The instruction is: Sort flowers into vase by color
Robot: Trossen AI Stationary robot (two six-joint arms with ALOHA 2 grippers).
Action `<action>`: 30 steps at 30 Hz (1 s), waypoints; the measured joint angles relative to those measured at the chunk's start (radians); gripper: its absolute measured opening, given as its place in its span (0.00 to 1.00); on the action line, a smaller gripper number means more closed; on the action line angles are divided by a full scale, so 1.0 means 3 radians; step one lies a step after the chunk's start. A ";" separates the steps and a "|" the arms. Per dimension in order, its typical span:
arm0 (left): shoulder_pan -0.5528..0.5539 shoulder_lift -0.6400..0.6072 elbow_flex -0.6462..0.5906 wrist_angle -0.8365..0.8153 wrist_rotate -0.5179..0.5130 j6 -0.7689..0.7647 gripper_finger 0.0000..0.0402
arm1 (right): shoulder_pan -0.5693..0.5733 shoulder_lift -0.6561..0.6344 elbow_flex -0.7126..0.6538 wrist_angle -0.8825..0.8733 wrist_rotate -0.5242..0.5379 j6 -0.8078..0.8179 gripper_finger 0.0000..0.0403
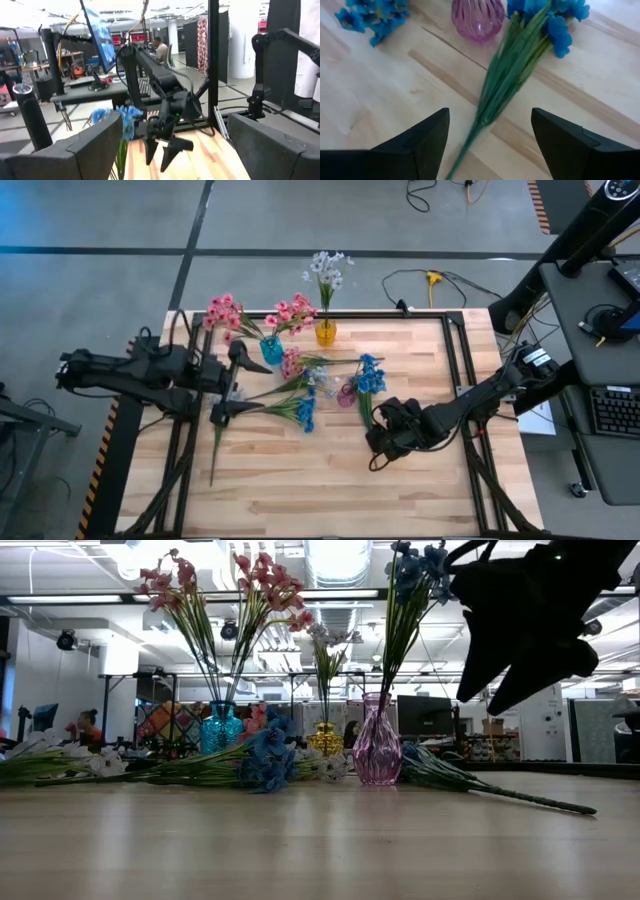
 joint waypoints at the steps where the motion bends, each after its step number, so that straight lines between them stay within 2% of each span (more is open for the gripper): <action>1: -0.0011 -0.0005 -0.0045 0.0032 -0.0005 -0.0021 0.85 | 0.0000 0.0000 0.0000 0.0006 0.0031 0.0000 0.68; 6: -0.0169 -0.0033 -0.0124 0.0233 -0.0005 -0.0034 0.85 | 0.0000 0.0078 -0.0003 0.0080 0.0153 -0.0001 0.68; 14: -0.0555 -0.0063 0.0058 0.0173 -0.0004 0.0068 0.85 | 0.0001 0.0607 -0.0005 0.0395 0.0518 -0.0252 0.68; 18: -0.0640 -0.0053 0.0043 0.0064 -0.0046 -0.0039 0.85 | -0.0021 0.0786 -0.0005 0.0416 0.0544 -0.0159 0.68; 23: -0.0784 0.0058 -0.0004 -0.0008 -0.0409 -0.0096 0.85 | -0.0057 0.0950 -0.0005 0.0424 0.0544 -0.0016 0.68; 30: -0.0937 0.0093 -0.0002 0.0022 -0.0442 -0.0059 0.85 | -0.0144 0.1130 -0.0003 0.0582 0.0519 -0.0054 0.68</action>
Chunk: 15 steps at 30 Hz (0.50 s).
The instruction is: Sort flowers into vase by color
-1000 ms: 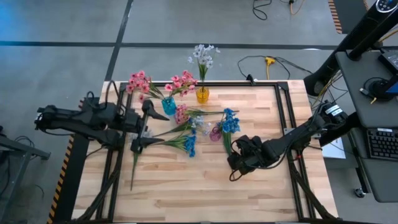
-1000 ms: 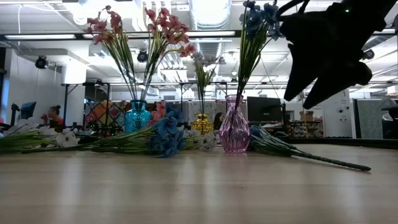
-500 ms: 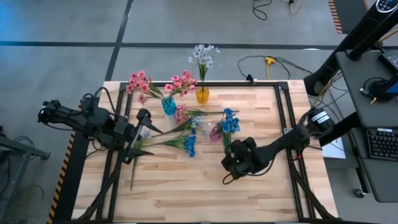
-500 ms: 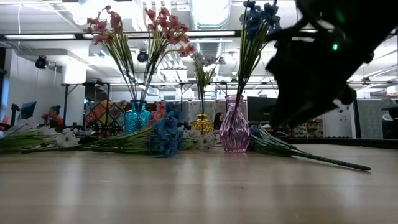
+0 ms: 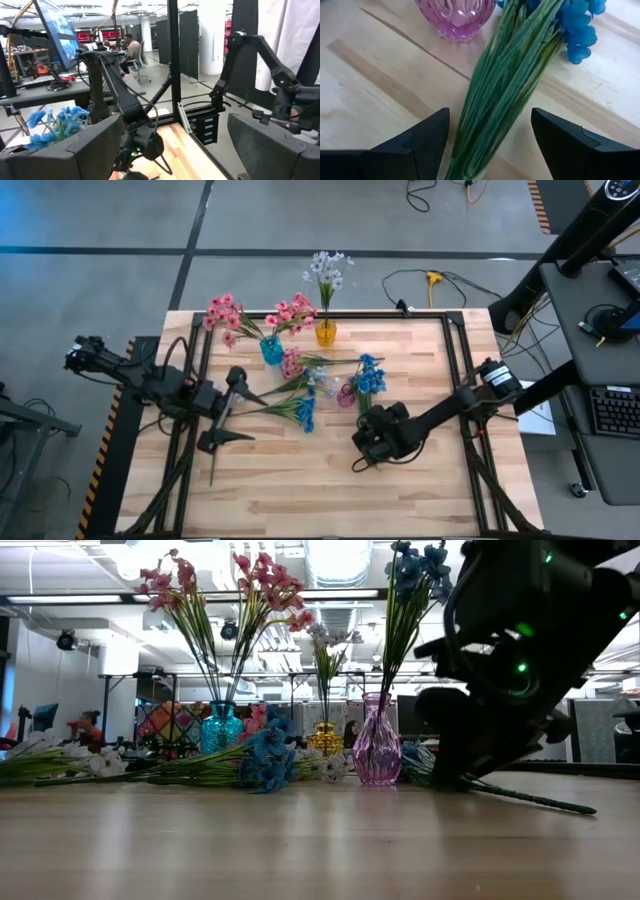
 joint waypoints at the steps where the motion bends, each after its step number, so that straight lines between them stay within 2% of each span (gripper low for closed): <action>1: -0.0014 -0.0002 0.0000 0.0001 -0.0001 -0.0001 0.85 | -0.0013 0.0017 0.0000 -0.0001 -0.0016 0.0002 0.68; 5: -0.0052 0.0009 0.0003 -0.0043 -0.0002 -0.0031 0.85 | -0.0038 0.0055 0.0009 0.0009 -0.0037 0.0010 0.63; 10: -0.0073 0.0142 0.0003 -0.0053 -0.0009 -0.0036 0.85 | -0.0056 0.0057 0.0013 0.0012 -0.0109 0.0068 0.53; 15: -0.0087 0.0343 0.0004 0.0006 -0.0274 -0.0059 0.85 | -0.0058 0.0056 0.0013 0.0012 -0.0144 0.0064 0.42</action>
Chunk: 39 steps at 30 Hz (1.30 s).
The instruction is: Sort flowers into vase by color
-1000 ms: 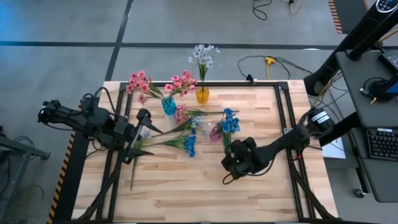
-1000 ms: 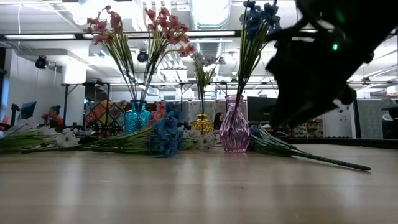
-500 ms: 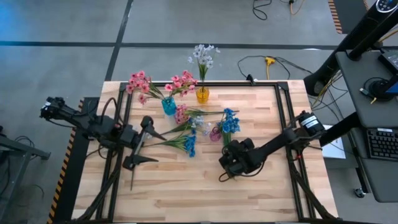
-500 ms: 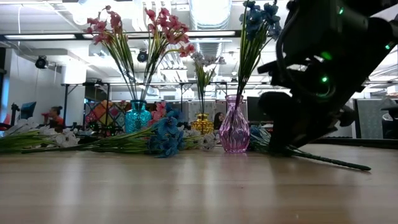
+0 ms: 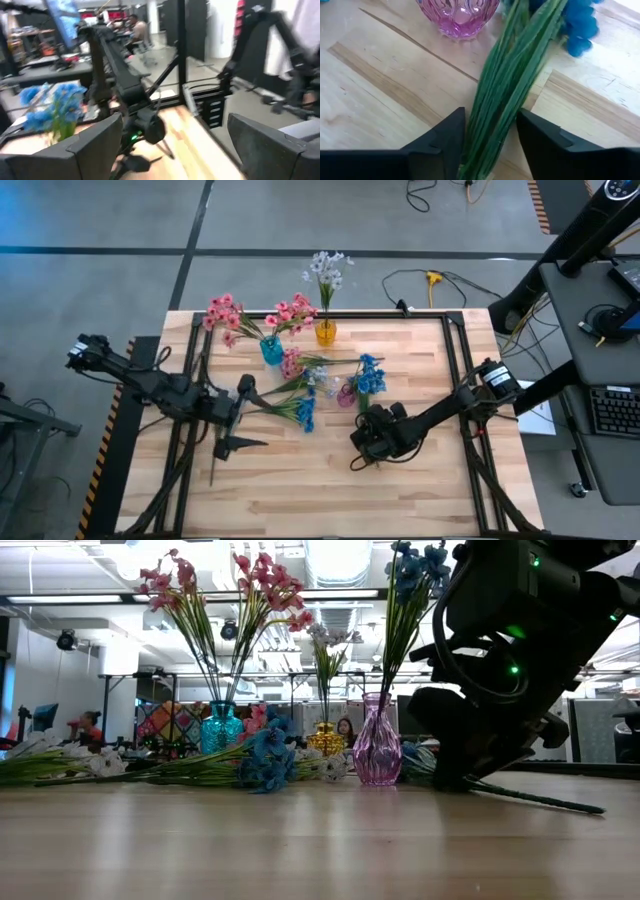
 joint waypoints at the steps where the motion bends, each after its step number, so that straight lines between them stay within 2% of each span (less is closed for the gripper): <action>1: 0.0000 0.0024 0.0000 0.0001 -0.0069 0.0000 0.85 | 0.0000 -0.0004 0.0000 -0.0005 -0.0012 -0.0003 0.40; 8: -0.0001 0.0096 0.0000 0.0058 -0.0153 -0.0029 0.85 | -0.0003 -0.0052 -0.0008 -0.0050 -0.0072 -0.0035 0.26; 14: -0.0031 0.0207 0.0001 0.0103 -0.0564 -0.0015 0.85 | -0.0004 -0.0146 -0.0017 -0.0232 -0.0135 -0.0063 0.15; 18: -0.0083 0.0306 0.0001 0.0128 -0.0692 0.0019 0.85 | 0.0018 -0.0287 -0.0022 -0.0539 -0.0155 0.0003 0.10; 23: -0.0123 0.0332 0.0001 0.0130 -0.0857 0.0024 0.85 | 0.0144 -0.0508 -0.0022 -0.0982 -0.0207 0.0232 0.08; 33: -0.0131 0.0321 0.0001 0.0072 -0.0868 -0.0064 0.85 | 0.0582 -0.1002 -0.0017 -0.1518 -0.0148 0.0889 0.08; 35: -0.0131 0.0321 0.0001 0.0049 -0.0870 -0.0093 0.85 | 0.0706 -0.1085 -0.0017 -0.1606 -0.0017 0.1055 0.08; 39: -0.0130 0.0320 0.0001 0.0051 -0.0870 -0.0100 0.85 | 0.0935 -0.1251 -0.0015 -0.1865 0.0569 0.1510 0.08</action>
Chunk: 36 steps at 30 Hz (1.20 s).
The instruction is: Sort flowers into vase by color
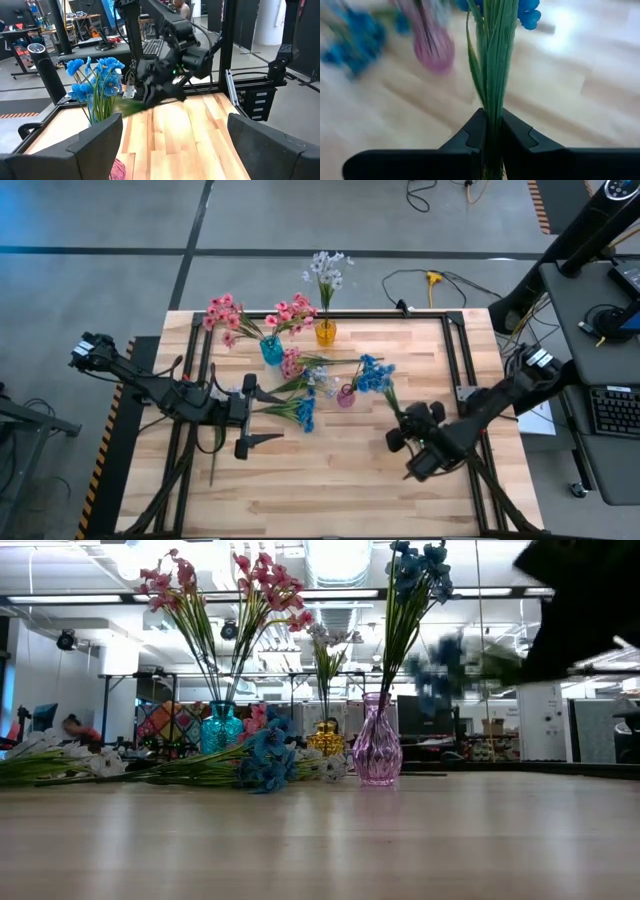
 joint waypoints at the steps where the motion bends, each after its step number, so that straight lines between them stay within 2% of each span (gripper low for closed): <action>1: 0.0000 0.0000 0.0000 -0.0001 0.0000 0.0000 0.85 | 0.0044 -0.0027 0.0000 -0.0074 0.0173 0.0108 0.08; 4: 0.0000 0.0000 0.0000 -0.0001 0.0000 -0.0024 0.85 | 0.0098 -0.0079 0.0000 -0.0254 0.0715 0.0286 0.08; 9: 0.0001 0.0000 0.0000 -0.0003 0.0001 -0.0051 0.85 | 0.0075 -0.0104 0.0000 -0.0305 0.1403 0.0286 0.08; 14: 0.0001 0.0000 0.0000 -0.0004 0.0001 -0.0065 0.85 | 0.0040 -0.0288 0.0001 -0.0491 0.1866 0.0264 0.08; 20: 0.0001 0.0000 0.0000 -0.0069 0.0001 -0.0299 0.85 | 0.0023 -0.0610 0.0027 -0.0491 0.2368 -0.0161 0.08; 26: -0.0003 0.0001 0.0000 -0.0148 0.0012 -0.0351 0.85 | 0.0025 -0.0722 0.0410 -0.0344 0.2423 -0.1176 0.08; 34: -0.0015 0.0119 0.0000 -0.0147 0.0037 -0.0231 0.85 | 0.0080 -0.0518 0.1082 0.0584 0.2428 -0.3050 0.08; 36: -0.0015 0.0192 0.0000 -0.0128 0.0038 -0.0221 0.85 | 0.0129 -0.0461 0.1245 0.0736 0.2318 -0.3399 0.08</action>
